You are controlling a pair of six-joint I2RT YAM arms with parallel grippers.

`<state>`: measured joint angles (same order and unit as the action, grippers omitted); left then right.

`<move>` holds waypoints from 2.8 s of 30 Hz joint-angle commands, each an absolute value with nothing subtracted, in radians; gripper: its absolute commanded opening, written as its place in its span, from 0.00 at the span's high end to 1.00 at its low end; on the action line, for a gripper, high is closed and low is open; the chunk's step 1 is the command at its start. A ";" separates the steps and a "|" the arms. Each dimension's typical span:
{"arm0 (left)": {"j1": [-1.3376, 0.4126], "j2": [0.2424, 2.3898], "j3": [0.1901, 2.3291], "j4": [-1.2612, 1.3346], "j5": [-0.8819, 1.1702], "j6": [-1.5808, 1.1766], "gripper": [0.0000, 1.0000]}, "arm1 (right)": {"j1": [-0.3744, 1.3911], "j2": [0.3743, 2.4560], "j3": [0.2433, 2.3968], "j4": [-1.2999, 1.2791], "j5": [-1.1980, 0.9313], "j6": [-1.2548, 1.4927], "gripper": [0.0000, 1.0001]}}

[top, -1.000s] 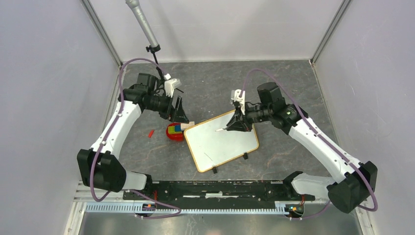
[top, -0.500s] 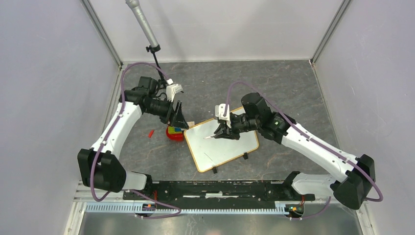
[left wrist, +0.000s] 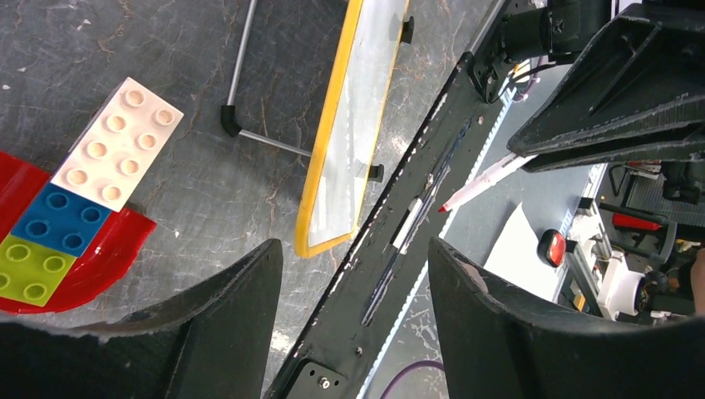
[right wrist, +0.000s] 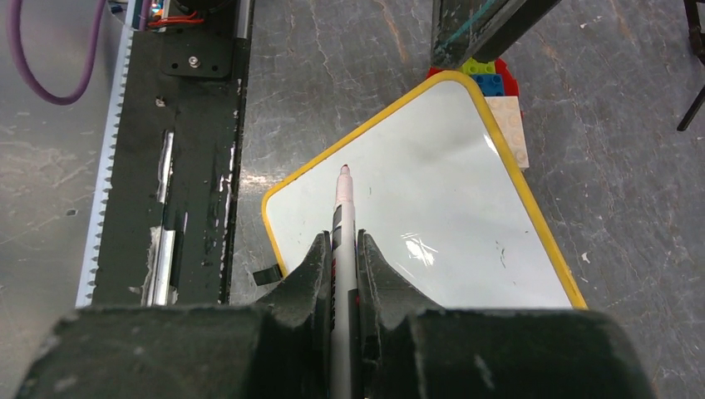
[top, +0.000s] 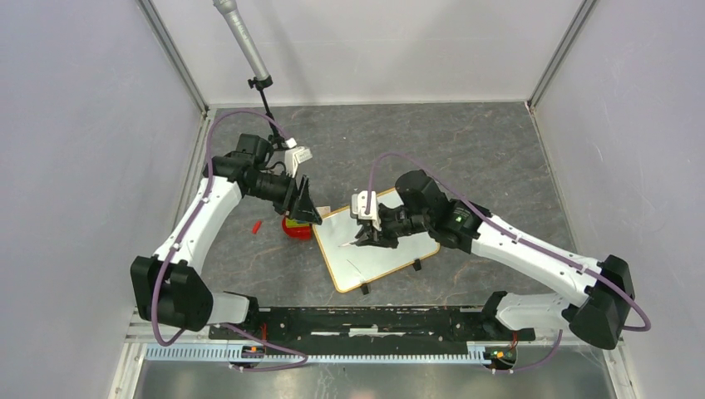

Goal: Write a sentence on the whiteboard
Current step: Hold the whiteboard on the whiteboard stand, then write a sentence on the whiteboard.

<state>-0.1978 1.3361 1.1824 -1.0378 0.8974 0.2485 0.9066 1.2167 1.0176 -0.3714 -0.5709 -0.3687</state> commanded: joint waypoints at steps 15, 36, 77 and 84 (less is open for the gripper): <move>-0.250 1.466 1.215 -0.976 0.896 0.256 0.54 | 0.954 1.310 1.116 -0.220 -0.398 -0.289 1.00; -0.268 1.482 1.213 -0.976 0.859 0.276 0.96 | 0.964 1.384 1.119 -0.143 -0.399 -0.230 1.00; -0.270 1.472 1.204 -0.976 0.853 0.274 0.98 | 1.008 1.343 1.015 -0.228 -0.406 -0.297 1.00; -0.272 1.466 1.203 -0.976 0.858 0.274 0.97 | 1.000 1.369 1.146 -0.236 -0.381 -0.292 1.00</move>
